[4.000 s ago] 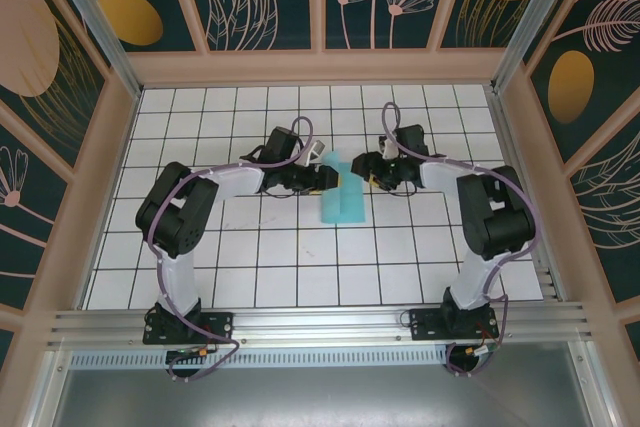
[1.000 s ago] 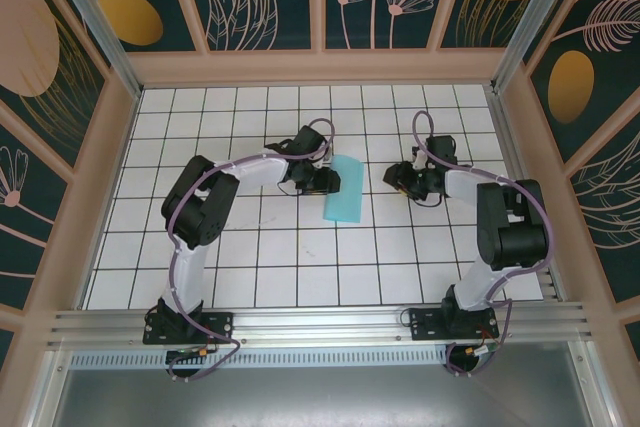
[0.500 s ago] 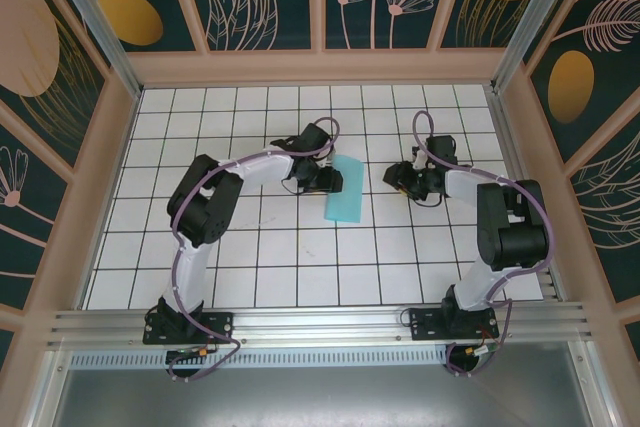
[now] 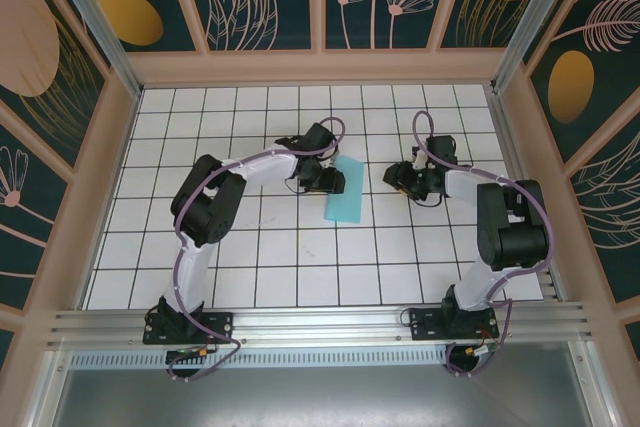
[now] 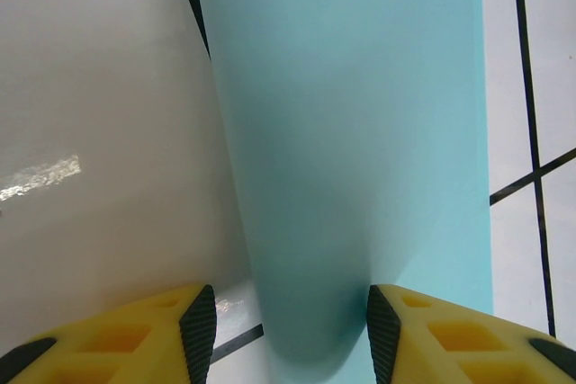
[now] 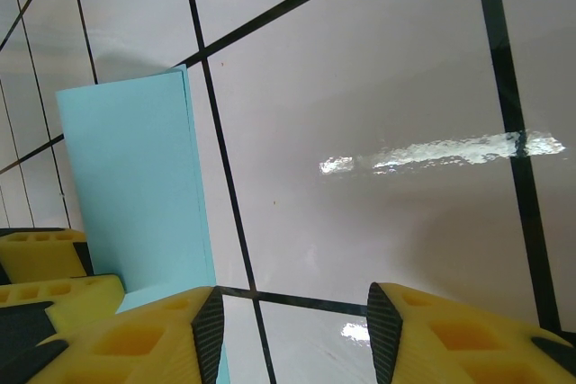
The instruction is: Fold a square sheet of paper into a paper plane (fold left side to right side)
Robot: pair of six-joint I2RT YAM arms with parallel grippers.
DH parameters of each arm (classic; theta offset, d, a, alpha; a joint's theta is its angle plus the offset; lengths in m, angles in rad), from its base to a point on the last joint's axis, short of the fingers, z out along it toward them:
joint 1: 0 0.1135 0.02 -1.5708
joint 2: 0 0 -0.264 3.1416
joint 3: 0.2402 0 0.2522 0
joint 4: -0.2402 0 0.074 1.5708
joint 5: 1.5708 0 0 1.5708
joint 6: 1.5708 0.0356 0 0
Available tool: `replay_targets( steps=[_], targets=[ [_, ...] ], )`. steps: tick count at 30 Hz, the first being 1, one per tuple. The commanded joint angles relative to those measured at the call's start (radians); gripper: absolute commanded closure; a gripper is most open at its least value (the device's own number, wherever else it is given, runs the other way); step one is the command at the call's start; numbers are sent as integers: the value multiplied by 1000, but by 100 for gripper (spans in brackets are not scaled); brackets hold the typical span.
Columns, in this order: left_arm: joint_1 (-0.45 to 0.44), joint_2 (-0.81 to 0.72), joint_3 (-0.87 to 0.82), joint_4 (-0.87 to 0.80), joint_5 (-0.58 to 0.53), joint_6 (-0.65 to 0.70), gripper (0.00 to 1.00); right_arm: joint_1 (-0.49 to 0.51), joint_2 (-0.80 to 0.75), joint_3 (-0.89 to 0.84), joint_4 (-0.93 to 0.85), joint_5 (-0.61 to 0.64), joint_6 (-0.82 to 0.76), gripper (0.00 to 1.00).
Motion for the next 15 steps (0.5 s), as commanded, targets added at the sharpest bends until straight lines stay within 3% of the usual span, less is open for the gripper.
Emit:
replay_targets(
  steps=[1, 15],
  targets=[
    [-27, 52, 18, -2, 23, 20, 49, -3, -21, -10, -7, -22, -20, 51],
    [-26, 82, 47, -14, 20, 9, 48, 17, -9, -8, 7, -41, -7, 51]
  ],
)
